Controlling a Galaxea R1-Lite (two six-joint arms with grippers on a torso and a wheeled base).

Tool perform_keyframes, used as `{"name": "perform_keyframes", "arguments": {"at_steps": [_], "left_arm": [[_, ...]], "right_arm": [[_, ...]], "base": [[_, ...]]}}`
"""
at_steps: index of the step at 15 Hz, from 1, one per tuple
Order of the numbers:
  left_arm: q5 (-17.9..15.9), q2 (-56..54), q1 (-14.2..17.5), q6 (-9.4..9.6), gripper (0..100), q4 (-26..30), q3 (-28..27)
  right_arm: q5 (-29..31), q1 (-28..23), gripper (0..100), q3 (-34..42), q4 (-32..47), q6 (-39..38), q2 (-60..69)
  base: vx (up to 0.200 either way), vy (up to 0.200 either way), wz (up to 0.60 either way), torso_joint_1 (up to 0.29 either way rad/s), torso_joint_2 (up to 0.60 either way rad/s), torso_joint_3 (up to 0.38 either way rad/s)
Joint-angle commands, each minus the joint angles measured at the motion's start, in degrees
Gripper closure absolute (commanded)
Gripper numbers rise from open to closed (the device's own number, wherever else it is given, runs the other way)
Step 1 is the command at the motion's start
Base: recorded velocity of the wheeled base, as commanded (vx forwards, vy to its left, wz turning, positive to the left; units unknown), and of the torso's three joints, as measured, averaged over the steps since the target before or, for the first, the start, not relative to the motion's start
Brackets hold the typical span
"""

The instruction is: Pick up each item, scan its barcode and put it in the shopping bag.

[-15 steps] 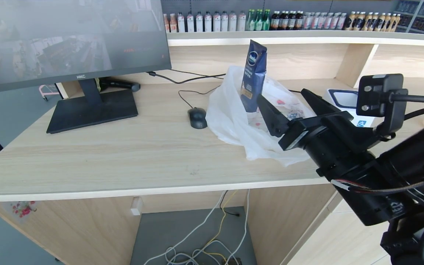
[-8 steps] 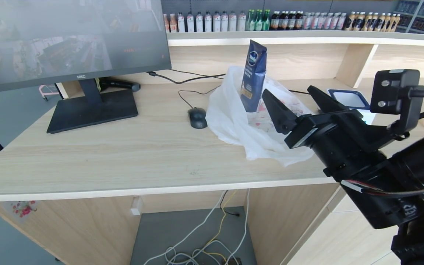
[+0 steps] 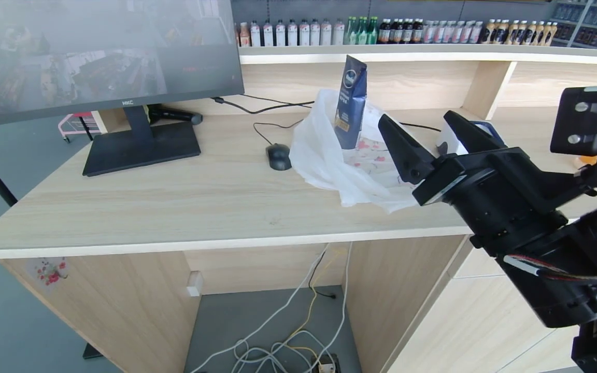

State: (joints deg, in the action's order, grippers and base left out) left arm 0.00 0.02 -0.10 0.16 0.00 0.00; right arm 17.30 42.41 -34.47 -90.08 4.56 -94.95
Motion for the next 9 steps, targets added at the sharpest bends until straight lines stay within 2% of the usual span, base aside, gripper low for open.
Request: {"name": "perform_keyframes", "arguments": {"at_steps": [1,9], "left_arm": [[0.0,0.0,0.0,-0.51,100,0.0,0.0],[0.0,0.0,0.0,-0.69,100,0.0,0.0]], "right_arm": [[0.0,0.0,0,0.0,0.1,0.0,-0.3],[0.5,-0.2,0,1.8,0.1,0.2,-0.6]], "base": [[0.0,-0.2,0.0,0.012,0.0,0.002],[0.0,-0.2,0.0,0.006,0.0,0.004]]}}
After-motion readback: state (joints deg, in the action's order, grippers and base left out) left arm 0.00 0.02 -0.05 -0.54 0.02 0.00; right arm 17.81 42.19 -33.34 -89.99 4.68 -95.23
